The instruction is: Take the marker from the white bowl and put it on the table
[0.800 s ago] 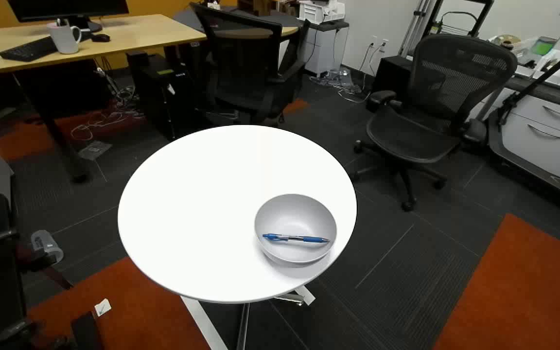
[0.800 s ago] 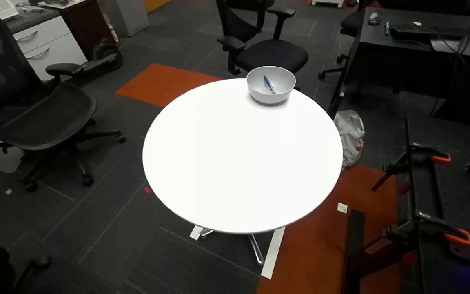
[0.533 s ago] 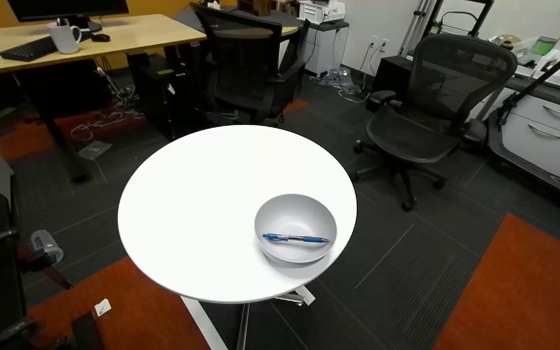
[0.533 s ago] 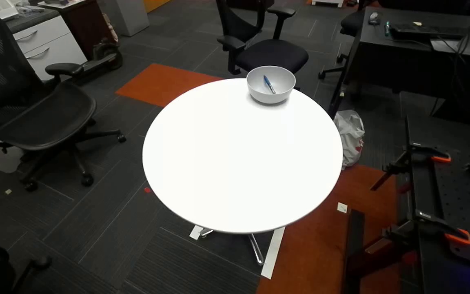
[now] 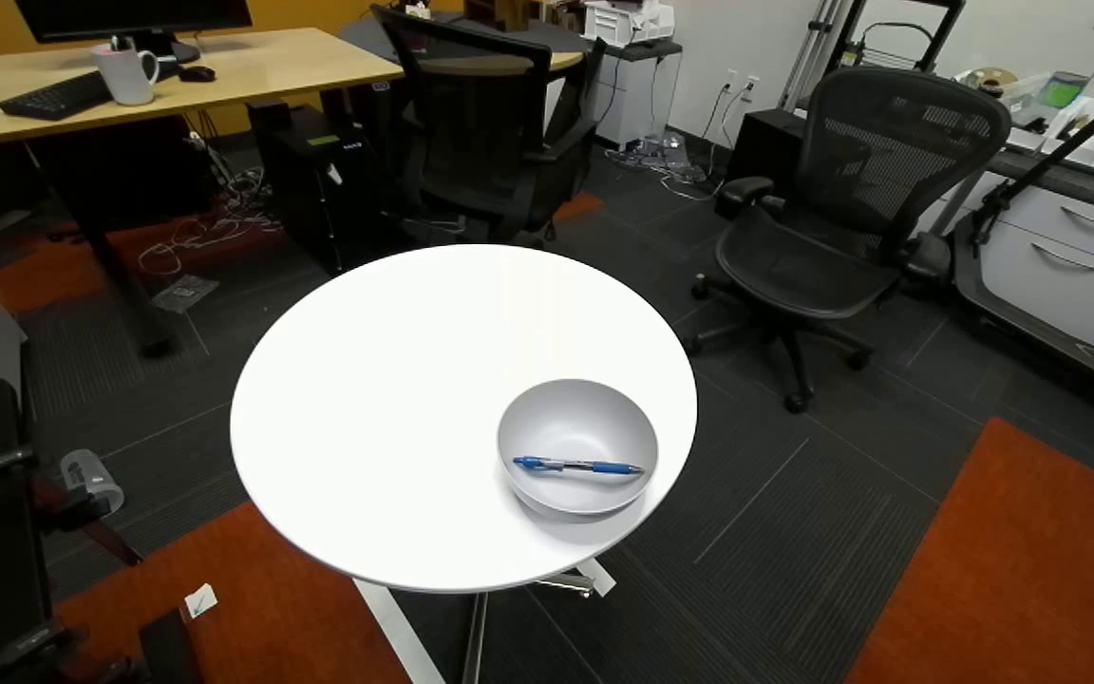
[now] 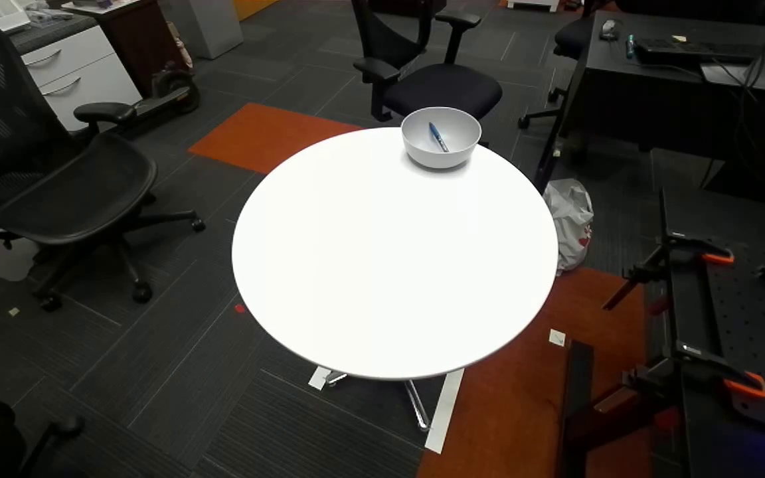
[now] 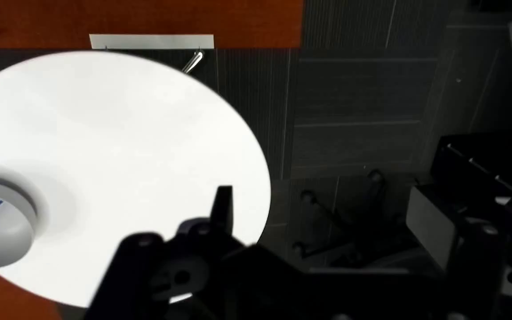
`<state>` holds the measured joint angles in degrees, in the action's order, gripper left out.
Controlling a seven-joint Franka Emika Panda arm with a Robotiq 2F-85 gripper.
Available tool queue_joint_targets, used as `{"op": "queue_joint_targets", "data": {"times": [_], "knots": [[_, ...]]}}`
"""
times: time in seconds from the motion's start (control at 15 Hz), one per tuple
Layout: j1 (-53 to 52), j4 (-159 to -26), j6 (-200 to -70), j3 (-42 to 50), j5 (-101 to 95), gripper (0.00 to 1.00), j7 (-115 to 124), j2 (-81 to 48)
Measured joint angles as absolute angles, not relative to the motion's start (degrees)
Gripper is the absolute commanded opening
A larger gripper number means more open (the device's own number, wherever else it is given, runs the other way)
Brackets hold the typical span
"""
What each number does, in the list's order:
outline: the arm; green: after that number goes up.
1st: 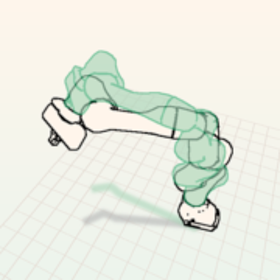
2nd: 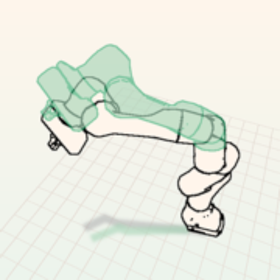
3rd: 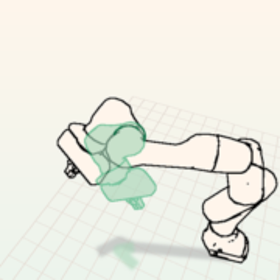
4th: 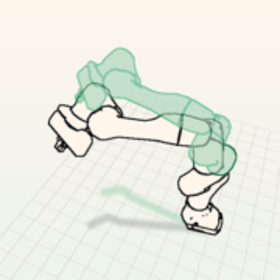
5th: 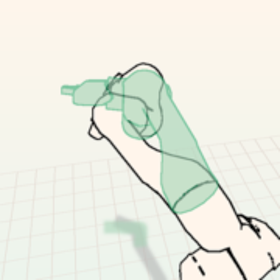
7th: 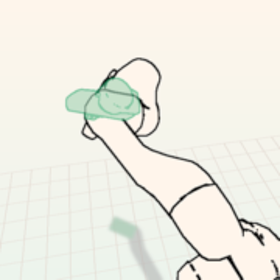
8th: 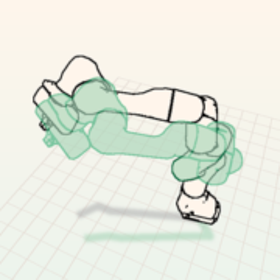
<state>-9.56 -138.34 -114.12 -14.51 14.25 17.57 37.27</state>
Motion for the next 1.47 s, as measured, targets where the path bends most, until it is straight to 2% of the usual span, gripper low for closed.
{"op": "queue_joint_targets", "data": {"times": [0.4, 0.8, 1.07, 1.47], "knots": [[2.5, -139.6, -129.3, -8.2, 7.1, 1.0, 18.6, 31.1], [12.7, -136.4, -143.4, -3.3, -1.6, 1.0, 26.2, 15.5], [14.6, -131.6, -149.5, -1.2, -8.8, 1.0, 36.6, 3.8], [11.6, -123.7, -149.4, 4.9, -12.8, 1.0, 45.4, -9.6]]}}
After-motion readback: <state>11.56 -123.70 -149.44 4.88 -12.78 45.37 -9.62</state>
